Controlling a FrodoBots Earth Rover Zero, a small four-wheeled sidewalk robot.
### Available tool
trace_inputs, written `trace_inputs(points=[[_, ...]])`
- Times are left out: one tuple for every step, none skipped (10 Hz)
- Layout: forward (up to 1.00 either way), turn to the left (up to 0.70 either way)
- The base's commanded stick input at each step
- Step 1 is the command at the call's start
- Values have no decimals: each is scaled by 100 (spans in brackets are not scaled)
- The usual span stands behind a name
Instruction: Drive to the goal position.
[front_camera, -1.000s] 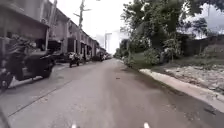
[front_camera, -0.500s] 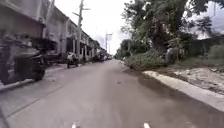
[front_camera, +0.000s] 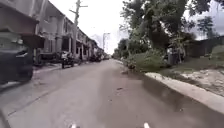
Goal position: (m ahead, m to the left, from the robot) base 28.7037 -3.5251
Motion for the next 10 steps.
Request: trace_inputs(points=[[100, 1], [100, 1], [100, 1], [100, 1], [100, 1], [100, 1], [100, 1], [100, 1], [100, 1], [100, 1]])
